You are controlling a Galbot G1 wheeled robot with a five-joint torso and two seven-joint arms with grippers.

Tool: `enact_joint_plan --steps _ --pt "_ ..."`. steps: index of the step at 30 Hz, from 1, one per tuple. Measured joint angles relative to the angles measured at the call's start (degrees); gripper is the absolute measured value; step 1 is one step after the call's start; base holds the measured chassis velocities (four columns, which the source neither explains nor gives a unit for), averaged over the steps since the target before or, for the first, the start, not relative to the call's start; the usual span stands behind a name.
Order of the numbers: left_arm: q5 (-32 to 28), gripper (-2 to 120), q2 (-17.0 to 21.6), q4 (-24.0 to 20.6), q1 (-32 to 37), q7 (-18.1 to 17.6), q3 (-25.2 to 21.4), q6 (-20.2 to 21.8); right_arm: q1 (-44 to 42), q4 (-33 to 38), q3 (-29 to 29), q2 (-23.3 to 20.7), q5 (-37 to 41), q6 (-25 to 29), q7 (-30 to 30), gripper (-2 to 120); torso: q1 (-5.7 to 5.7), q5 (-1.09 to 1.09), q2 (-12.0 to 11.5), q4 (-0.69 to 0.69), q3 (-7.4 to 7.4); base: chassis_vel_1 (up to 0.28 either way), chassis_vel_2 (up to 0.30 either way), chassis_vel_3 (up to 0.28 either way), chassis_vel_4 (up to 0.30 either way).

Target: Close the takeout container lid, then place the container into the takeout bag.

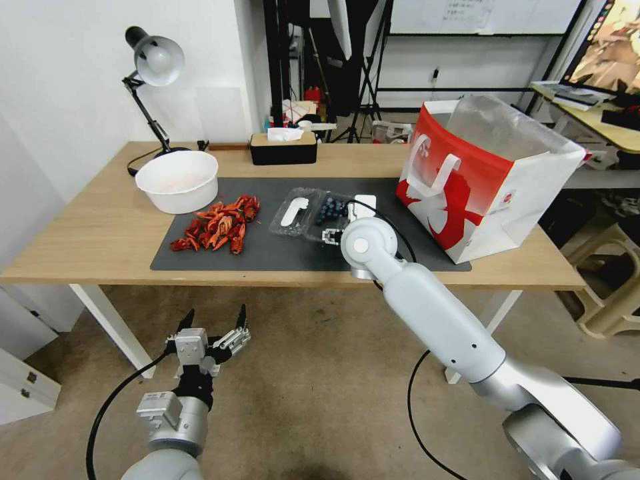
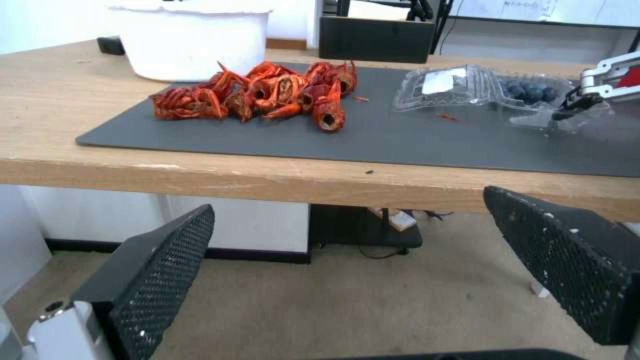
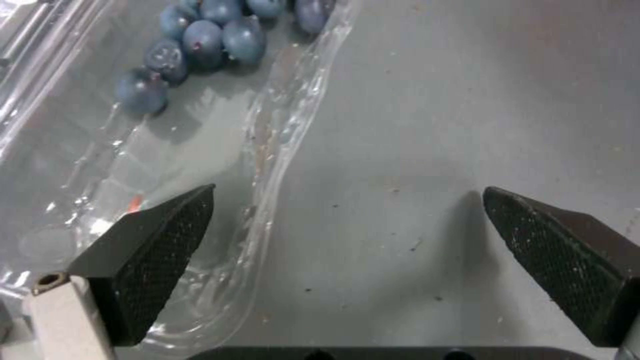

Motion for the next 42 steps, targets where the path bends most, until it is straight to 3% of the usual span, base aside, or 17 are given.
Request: enact_joint_plan --steps 21,29,42 --pt "0.2 100 -0.2 0.9 -0.5 -0.2 0.7 -0.7 -0.7 0.0 1.6 -3.5 -0.2 0.0 -0.2 100 -0.01 0.0 0.0 0.0 0.0 0.0 0.0 0.0 0.0" --pt "0.3 100 -0.4 1.3 -0.6 -0.2 0.9 -0.9 -0.9 -0.3 2.0 -5.3 -4.0 0.0 -5.1 100 0.0 0.01 0.0 -0.01 0.0 0.0 0.0 0.0 0.0" --pt "0.3 100 -0.4 1.5 -0.7 0.0 1.0 -1.0 -0.8 -0.4 2.0 -6.9 -5.9 -0.1 -7.9 100 0.0 -0.01 0.0 -0.01 0.0 0.0 0.0 0.0 0.0"
